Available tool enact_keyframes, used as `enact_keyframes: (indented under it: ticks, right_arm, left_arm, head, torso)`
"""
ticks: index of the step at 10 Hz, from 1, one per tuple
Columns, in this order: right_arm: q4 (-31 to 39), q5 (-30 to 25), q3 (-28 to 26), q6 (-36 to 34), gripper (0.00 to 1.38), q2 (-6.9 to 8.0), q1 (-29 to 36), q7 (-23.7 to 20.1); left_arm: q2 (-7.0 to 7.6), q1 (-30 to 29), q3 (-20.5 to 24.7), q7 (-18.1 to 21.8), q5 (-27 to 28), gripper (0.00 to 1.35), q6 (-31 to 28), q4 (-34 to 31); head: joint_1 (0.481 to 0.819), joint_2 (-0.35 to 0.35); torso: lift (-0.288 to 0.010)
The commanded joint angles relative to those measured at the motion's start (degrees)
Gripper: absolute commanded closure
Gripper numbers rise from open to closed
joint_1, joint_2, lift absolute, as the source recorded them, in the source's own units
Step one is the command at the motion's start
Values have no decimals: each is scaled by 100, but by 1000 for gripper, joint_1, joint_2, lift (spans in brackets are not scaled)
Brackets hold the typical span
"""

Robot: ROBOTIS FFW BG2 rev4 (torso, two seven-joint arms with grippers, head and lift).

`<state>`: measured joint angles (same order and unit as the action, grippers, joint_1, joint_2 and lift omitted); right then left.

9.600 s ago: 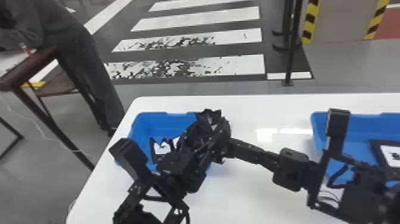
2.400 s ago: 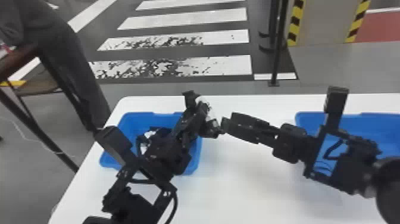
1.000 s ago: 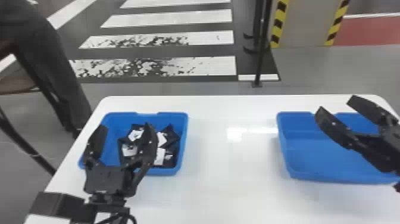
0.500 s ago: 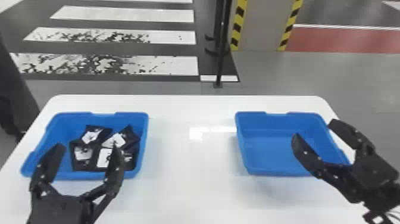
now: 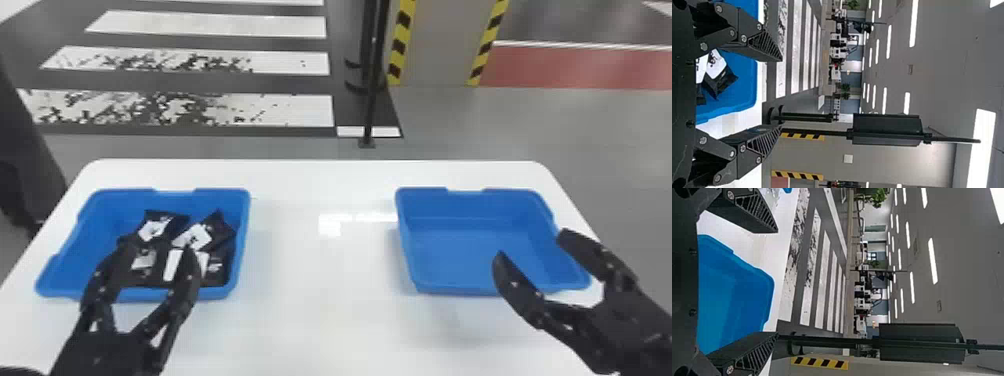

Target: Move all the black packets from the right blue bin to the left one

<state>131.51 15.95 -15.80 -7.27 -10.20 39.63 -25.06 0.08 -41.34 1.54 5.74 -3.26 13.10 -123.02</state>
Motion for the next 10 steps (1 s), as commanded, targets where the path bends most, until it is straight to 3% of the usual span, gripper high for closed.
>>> enact_keyframes:
  ticks: [1, 10]
  right_arm:
    - [4, -6, 3, -4, 101, 0, 2, 18]
    - [187, 28, 3, -4, 101, 27, 129, 238]
  left_arm:
    - [-8, 0, 29, -3, -17, 484, -2, -10]
    - [-23, -14, 86, -3, -40, 484, 110, -10]
  head:
    - [695, -55]
    - [695, -49]
  torso:
    - [-140]
    - [-140]
